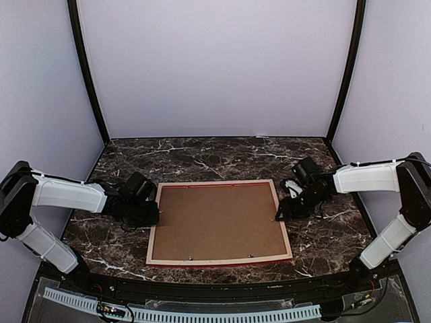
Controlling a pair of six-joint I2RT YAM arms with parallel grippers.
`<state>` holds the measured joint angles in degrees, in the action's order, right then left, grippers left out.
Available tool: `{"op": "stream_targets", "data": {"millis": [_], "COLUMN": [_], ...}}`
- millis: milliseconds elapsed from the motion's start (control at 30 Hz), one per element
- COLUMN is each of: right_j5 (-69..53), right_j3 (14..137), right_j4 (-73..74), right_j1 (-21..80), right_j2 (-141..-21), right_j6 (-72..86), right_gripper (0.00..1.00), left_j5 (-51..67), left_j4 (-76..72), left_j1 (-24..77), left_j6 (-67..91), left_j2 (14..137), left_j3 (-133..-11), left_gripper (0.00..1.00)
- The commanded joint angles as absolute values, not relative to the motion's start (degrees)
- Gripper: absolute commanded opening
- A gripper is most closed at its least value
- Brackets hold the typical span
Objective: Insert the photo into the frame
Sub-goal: Press the fastener onto the backboard.
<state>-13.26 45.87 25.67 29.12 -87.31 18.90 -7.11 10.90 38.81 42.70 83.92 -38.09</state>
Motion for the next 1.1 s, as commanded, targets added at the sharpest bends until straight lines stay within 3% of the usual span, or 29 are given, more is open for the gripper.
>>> {"op": "stream_targets", "data": {"millis": [0, 800, 1067], "right_j5": [-11.29, -10.31, -10.29], "right_j3": [44.81, 48.63, 49.22], "right_j4": [26.54, 23.44, 22.55], "right_j1": [30.28, 32.17, 32.17], "right_j2": [-87.28, -93.97, -94.72], "right_j6": [18.45, 19.14, 20.08], "right_gripper": [0.54, 0.52, 0.45], "left_j5": [-5.19, -5.17, -5.02], "left_j4": [14.10, 14.48, 14.44], "left_j1": [39.25, 39.24, 39.29], "left_j6": [43.15, 42.89, 42.67], "left_j2": [85.15, 84.91, 85.06], "left_j3": [-36.01, -36.12, -36.38], "left_gripper": [0.15, 0.15, 0.15]}}
